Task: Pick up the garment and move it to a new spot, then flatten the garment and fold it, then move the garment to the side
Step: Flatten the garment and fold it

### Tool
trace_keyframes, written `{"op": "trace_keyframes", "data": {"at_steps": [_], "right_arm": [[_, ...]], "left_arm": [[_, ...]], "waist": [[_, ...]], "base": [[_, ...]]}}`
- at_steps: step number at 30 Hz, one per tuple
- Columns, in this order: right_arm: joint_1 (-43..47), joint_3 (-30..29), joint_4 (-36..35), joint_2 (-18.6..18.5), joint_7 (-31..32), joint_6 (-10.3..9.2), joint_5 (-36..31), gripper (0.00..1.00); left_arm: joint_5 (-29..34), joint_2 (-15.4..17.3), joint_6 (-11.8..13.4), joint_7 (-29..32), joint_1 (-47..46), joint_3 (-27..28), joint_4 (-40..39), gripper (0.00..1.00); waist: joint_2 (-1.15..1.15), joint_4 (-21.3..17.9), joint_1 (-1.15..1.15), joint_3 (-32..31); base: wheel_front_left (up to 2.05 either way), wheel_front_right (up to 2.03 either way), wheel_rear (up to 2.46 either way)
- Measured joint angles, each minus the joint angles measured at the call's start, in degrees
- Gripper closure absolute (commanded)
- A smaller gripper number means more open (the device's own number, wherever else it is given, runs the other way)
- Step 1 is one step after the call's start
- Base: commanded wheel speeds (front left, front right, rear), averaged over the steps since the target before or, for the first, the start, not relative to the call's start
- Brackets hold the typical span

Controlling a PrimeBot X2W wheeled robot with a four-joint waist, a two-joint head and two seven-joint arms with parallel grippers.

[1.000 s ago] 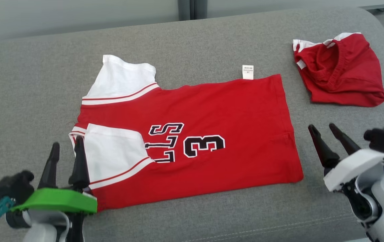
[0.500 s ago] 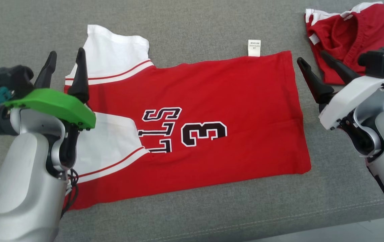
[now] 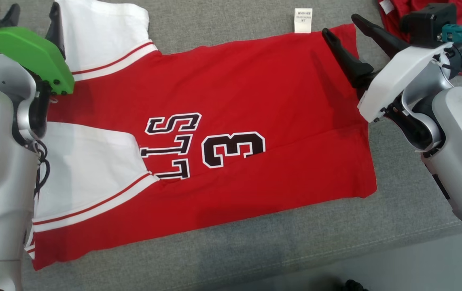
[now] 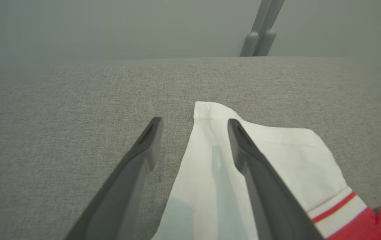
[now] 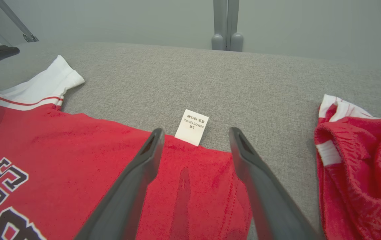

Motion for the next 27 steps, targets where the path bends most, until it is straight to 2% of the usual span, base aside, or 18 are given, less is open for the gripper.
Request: {"op": "trace_keyframes", "data": {"at_steps": [6, 17, 18, 19, 21, 22, 27], "right_arm": [[-2.15, 0.22, 0.47, 0.88, -0.02, 0.49, -0.40, 0.00], [-2.94, 0.36, 3.33, 1.53, -0.98, 0.58, -0.40, 0.00], [-3.09, 0.37, 3.58, 1.53, -1.14, 0.62, -0.40, 0.00], [-3.32, 0.41, 3.82, 1.53, -1.32, 0.63, -0.40, 0.00], [-4.07, 0.42, 4.20, 1.53, -1.55, 0.98, -0.40, 0.00], [-4.30, 0.36, 4.36, 1.46, -1.57, 0.98, -0.40, 0.00], [-4.62, -0.09, 6.17, 1.16, -2.04, 1.00, -0.40, 0.00]], "left_arm": [[2.21, 1.45, 0.01, 1.37, -4.15, 0.54, 3.61, 0.00], [4.25, 1.42, 0.02, 1.37, -7.92, 0.25, 8.71, 0.00], [4.32, 1.41, 0.02, 1.36, -8.31, 0.25, 9.09, 0.14], [4.32, 1.38, 0.02, 1.34, -8.55, 0.25, 9.35, 0.51], [4.33, 1.26, 0.02, 1.27, -8.99, 0.01, 10.10, 0.92], [4.34, 0.98, 0.02, 1.12, -9.27, -0.33, 10.54, 1.00], [4.41, -1.32, -0.30, 0.99, -10.02, -2.23, 11.49, 1.00]], "waist": [[0.00, -2.24, 0.00, 3.09], [0.00, -4.29, 0.00, 5.66], [0.00, -4.32, 0.00, 5.70], [0.00, -4.33, 0.00, 5.72], [0.00, -4.28, 0.00, 5.74], [0.00, -4.19, 0.00, 5.73], [0.00, -3.17, 0.00, 5.46]], "base": [[0.00, 0.00, 0.00], [0.00, 0.00, 0.00], [0.00, 0.00, 0.00], [0.00, 0.00, 0.00], [0.00, 0.00, 0.00], [0.00, 0.00, 0.00], [0.00, 0.00, 0.00]]}}
